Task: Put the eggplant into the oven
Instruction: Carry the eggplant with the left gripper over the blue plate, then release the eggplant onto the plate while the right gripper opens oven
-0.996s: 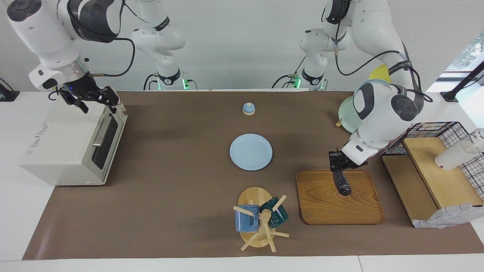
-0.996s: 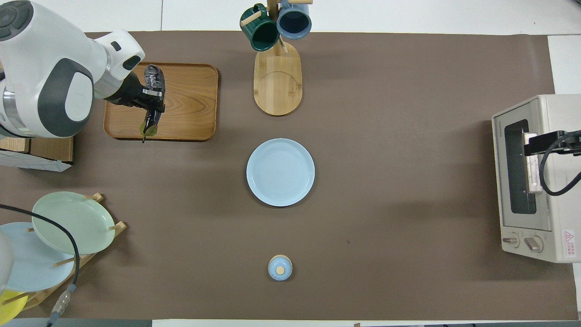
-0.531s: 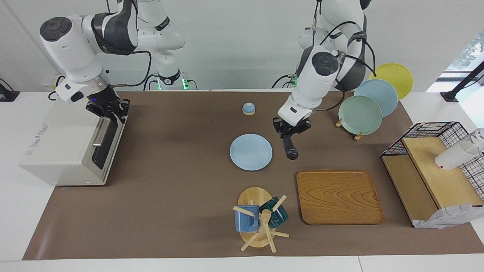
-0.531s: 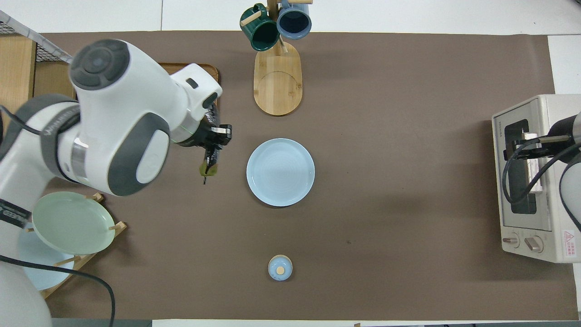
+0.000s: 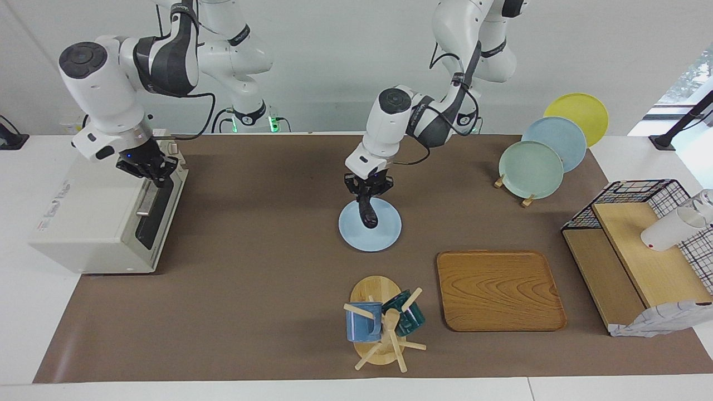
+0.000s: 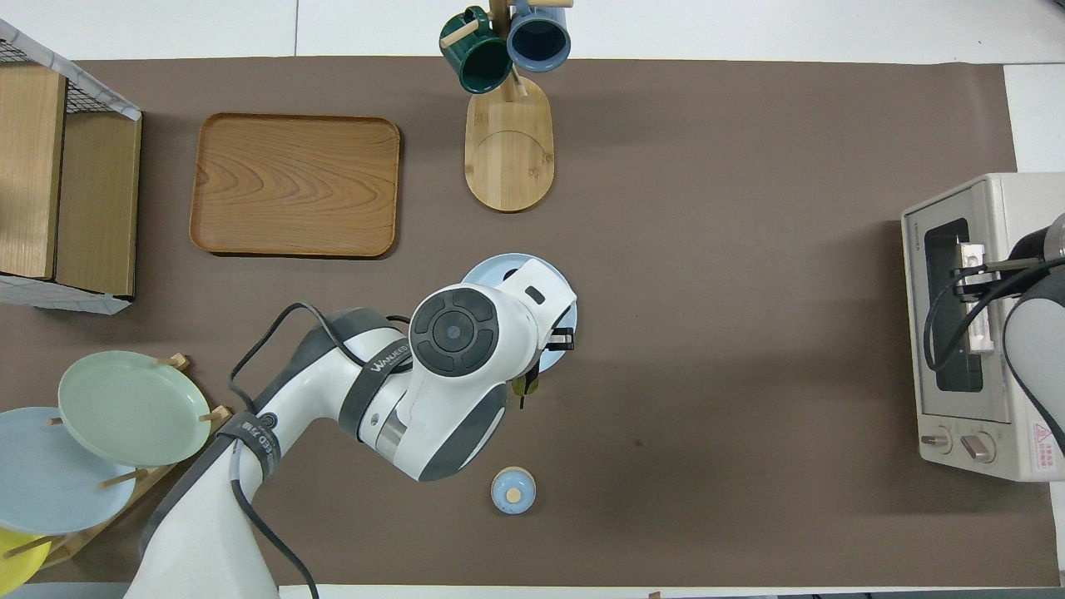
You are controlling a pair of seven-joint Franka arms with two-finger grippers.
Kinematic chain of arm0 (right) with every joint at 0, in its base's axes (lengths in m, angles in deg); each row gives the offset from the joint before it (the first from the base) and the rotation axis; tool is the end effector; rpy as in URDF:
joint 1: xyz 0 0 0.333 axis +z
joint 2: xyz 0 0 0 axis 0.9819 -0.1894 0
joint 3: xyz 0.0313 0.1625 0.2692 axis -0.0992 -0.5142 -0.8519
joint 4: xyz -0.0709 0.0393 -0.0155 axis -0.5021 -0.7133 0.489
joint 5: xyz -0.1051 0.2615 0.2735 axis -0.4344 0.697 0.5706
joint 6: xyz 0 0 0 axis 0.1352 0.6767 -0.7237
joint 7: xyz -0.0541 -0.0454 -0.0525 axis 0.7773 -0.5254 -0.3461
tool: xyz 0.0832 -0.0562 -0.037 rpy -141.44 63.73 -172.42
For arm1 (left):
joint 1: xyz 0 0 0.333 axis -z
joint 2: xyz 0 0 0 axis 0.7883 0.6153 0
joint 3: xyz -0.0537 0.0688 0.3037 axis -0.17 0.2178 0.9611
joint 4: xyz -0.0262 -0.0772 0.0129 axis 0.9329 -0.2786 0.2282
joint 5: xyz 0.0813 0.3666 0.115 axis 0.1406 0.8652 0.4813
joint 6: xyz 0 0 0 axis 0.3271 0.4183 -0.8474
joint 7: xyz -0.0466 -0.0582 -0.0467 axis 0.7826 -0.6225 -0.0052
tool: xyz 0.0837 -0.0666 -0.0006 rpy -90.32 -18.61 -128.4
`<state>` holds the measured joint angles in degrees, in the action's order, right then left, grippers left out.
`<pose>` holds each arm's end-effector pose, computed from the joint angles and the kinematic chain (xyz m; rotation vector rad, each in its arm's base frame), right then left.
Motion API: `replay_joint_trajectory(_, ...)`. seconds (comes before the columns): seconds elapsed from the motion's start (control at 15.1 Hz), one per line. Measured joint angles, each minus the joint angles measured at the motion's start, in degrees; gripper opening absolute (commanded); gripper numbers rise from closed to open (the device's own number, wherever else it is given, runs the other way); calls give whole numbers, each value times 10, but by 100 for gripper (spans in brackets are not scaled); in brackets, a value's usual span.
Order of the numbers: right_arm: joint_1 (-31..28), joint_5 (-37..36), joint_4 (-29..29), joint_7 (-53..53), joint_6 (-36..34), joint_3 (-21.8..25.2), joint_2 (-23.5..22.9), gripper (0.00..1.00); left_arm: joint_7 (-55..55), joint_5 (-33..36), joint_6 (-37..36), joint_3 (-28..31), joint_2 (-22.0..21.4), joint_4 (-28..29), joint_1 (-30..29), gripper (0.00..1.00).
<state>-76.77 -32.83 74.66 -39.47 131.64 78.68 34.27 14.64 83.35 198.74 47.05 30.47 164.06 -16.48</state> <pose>0.5349 -0.0805 0.4966 3.0280 0.0274 -0.0937 0.4421 -0.4265 0.3575 2.9681 -0.0920 0.0234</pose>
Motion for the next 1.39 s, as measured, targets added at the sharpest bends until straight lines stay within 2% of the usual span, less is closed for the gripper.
replay_joint_trajectory(0.46,-29,-7,25,-2,33,1,-8,0,6,0,6,11,10,0,-6,0)
replay_joint_trajectory(0.53,-30,-7,30,-2,39,0,-8,0,9,0,6,12,10,0,-9,11)
replay_joint_trajectory(0.6,-30,-7,32,-2,41,-1,-6,0,12,0,6,13,10,0,-10,46)
replay_joint_trajectory(0.66,-28,-7,37,-2,47,-1,-3,0,13,0,6,13,10,0,-12,98)
replay_joint_trajectory(0.86,2,-4,61,2,67,-4,4,0,14,0,5,13,10,0,-16,100)
replay_joint_trajectory(1.0,37,9,91,29,118,-6,-1,0,15,0,1,13,10,-1,-21,100)
replay_joint_trajectory(1.2,73,29,118,57,225,-8,-55,0,42,0,-39,15,2,-13,-48,100)
replay_joint_trajectory(1.39,82,38,118,62,259,-9,-100,0,114,0,-131,18,-24,-52,-115,100)
